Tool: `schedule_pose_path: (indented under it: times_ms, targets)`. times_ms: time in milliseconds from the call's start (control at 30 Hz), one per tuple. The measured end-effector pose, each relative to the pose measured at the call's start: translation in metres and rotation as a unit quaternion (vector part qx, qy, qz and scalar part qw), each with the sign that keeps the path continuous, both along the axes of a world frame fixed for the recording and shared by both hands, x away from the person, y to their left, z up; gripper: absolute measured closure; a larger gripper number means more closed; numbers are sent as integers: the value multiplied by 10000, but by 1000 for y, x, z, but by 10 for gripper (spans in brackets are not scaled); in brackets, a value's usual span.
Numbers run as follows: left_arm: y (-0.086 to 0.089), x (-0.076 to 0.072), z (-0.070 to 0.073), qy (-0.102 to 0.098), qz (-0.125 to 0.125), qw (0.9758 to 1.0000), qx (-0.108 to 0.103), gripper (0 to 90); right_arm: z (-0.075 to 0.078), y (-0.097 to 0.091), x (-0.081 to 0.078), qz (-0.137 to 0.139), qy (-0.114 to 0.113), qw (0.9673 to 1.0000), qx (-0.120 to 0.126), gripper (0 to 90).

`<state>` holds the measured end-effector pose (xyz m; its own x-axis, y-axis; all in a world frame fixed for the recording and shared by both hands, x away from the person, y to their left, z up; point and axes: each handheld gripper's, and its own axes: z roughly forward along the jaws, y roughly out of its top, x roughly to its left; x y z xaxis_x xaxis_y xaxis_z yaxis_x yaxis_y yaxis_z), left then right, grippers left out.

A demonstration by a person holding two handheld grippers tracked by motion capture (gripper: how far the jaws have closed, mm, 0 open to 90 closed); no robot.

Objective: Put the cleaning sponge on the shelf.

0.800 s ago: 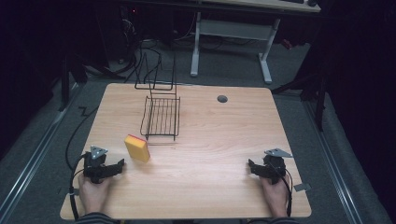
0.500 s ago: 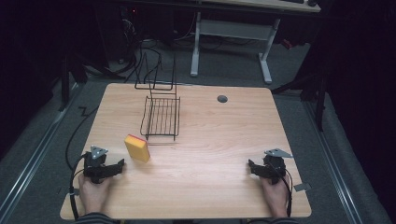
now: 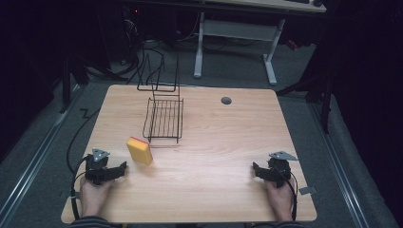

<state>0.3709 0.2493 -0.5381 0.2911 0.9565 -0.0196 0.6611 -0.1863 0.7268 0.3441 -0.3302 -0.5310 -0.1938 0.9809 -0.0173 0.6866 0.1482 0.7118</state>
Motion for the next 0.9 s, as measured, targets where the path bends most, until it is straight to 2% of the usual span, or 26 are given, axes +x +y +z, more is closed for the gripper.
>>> schedule_pose_path:
  times_ms: [367, 633, 900]
  targets:
    - [0, 2, 0, 0, -41, 10000, 39, 145, 0, 0, 0, -2, 5, 10000, 4, 193]
    - [3, 2, 0, 27, -7, 9998, -182, 125, 0, 0, 0, 4, 3, 10000, 2, 193]
    - [5, -2, 4, 20, -17, 9998, -196, 99, 0, 0, 0, 18, -13, 10000, 4, 193]
